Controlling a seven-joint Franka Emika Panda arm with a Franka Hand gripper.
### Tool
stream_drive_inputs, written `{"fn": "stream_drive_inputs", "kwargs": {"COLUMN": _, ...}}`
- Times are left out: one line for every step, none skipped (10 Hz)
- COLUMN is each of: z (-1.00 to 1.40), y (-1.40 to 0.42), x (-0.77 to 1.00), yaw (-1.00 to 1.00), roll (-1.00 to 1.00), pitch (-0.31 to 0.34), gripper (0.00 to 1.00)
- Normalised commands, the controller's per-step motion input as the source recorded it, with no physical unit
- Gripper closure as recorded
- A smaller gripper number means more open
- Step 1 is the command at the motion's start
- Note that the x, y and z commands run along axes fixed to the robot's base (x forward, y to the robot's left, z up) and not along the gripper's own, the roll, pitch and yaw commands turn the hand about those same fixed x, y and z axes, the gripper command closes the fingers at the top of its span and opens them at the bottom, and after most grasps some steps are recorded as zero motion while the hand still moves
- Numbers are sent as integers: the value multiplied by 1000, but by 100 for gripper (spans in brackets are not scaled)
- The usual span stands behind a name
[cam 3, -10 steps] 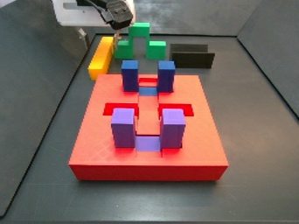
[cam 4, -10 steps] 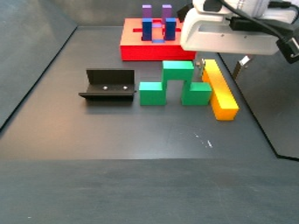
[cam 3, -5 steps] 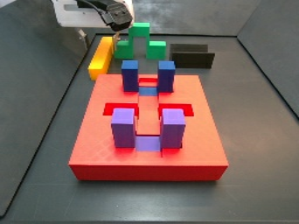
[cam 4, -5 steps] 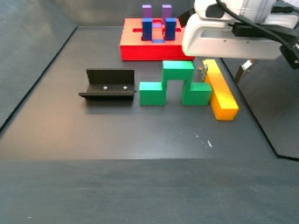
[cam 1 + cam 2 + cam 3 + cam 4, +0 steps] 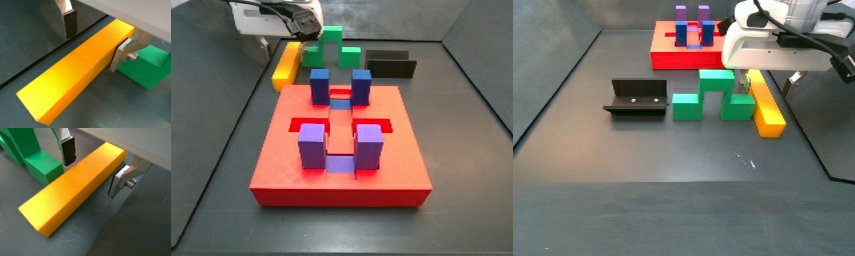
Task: Pick up the yellow object. Move up. Move to above the board. Insert the yellow object.
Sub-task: Pick up the yellow object.
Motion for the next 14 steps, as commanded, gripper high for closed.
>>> {"fn": "stream_drive_inputs", "kwargs": {"z": -226, "y": -63, "x": 0, "yaw": -40, "roll": 167, "pitch": 0, "gripper": 0}}
{"fn": "stream_drive_inputs", "kwargs": {"z": -191, "y": -66, "x": 0, "yaw": -40, "roll": 147, "pitch": 0, "gripper": 0}}
{"fn": "stream_drive_inputs", "kwargs": {"z": -197, "y": -37, "x": 0, "yaw": -43, "roll": 134, "pitch": 0, "gripper": 0}}
{"fn": "stream_drive_inputs", "kwargs": {"z": -209, "y": -23, "x": 0, "yaw": -37, "roll": 137, "pitch": 0, "gripper": 0}}
{"fn": "stream_drive_inputs", "kwargs": {"z": -183, "y": 0, "x": 0, "yaw": -29, "roll": 114, "pitch": 0, "gripper": 0}}
{"fn": "stream_drive_inputs", "kwargs": {"z": -197, "y": 0, "x": 0, "yaw": 0, "roll": 79, "pitch": 0, "gripper": 0}}
{"fn": "stream_drive_inputs", "kwargs": {"z": -237, "y": 34, "x": 0, "yaw": 0, "roll": 34, "pitch": 0, "gripper": 0}}
{"fn": "stream_drive_inputs", "kwargs": {"z": -229, "y": 0, "x": 0, "yaw": 0, "roll": 34, "pitch": 0, "gripper": 0}}
{"fn": "stream_drive_inputs", "kwargs": {"z": -174, "y": 9, "x": 0, "yaw": 0, "roll": 0, "pitch": 0, "gripper": 0}}
{"fn": "stream_drive_inputs", "kwargs": {"z": -77, "y": 54, "x": 0, "yaw": 0, "roll": -10, "pitch": 0, "gripper": 0}}
{"fn": "stream_drive_inputs", "kwargs": {"z": 0, "y": 17, "x": 0, "yaw": 0, "roll": -71, "pitch": -11, "gripper": 0}}
{"fn": "stream_drive_inputs", "kwargs": {"z": 0, "y": 0, "x": 0, "yaw": 0, "roll": -20, "pitch": -37, "gripper": 0}}
{"fn": "stream_drive_inputs", "kwargs": {"z": 51, "y": 0, "x": 0, "yaw": 0, "roll": -54, "pitch": -47, "gripper": 0}}
{"fn": "stream_drive_inputs", "kwargs": {"z": 97, "y": 0, "x": -29, "yaw": 0, "roll": -51, "pitch": -50, "gripper": 0}}
